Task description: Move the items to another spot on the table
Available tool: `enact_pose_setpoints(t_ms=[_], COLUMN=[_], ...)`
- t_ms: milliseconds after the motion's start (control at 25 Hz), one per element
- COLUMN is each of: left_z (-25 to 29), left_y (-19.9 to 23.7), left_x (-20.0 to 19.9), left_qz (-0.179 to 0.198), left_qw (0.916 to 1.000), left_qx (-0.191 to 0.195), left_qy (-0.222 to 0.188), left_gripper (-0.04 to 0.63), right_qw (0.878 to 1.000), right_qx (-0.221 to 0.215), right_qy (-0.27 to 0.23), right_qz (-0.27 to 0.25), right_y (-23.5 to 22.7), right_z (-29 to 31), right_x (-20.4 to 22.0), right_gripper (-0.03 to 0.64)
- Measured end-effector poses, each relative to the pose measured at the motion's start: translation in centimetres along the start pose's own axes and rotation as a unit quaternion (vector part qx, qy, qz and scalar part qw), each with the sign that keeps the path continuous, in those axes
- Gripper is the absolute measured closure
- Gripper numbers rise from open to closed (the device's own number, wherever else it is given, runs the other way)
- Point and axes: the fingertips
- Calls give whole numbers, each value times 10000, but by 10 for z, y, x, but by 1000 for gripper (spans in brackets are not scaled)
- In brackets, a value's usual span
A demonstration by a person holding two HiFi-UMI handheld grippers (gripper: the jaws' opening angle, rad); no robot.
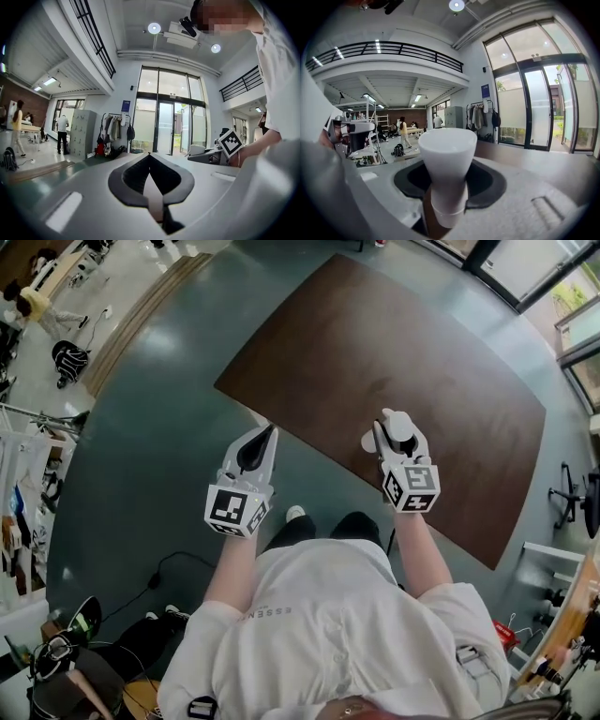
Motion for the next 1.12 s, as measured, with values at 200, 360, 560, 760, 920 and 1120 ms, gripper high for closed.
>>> enact_pose_setpoints(t_ms=[200, 360, 560, 760, 920, 1120], left_z=[-17, -14, -1, 28, 42, 58], left_y=[40, 73, 123, 170, 203, 231], left_x=[4, 17, 28, 20, 14, 19], left_qz=[-136, -326, -441, -362, -295, -334], left_qw=[9999, 9994, 9989, 9988, 9986, 9974], left_qx=[-25, -89, -64, 116, 224, 399], left_qy=[5, -4, 109, 298, 384, 506], left_gripper=[586, 586, 586, 586, 586, 586], right_qw=[9999, 9996, 9994, 9996, 9995, 9992], right_qx=[-96, -157, -226, -182, -172, -167], right_qy=[53, 147, 197, 227, 270, 169], right_qz=[-119, -179, -166, -73, -63, -317], right_y=[45, 64, 90, 109, 126, 138], right_z=[31, 71, 129, 189, 227, 263], right_x=[-8, -8, -14, -20, -26, -24], right_gripper=[437, 437, 437, 437, 437, 437])
Point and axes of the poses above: the fingertips, and each gripper's own axes: z forward along the fingers, y to its left, x out of its underside, and after that the axes turned 11 degrees about x, right-handed
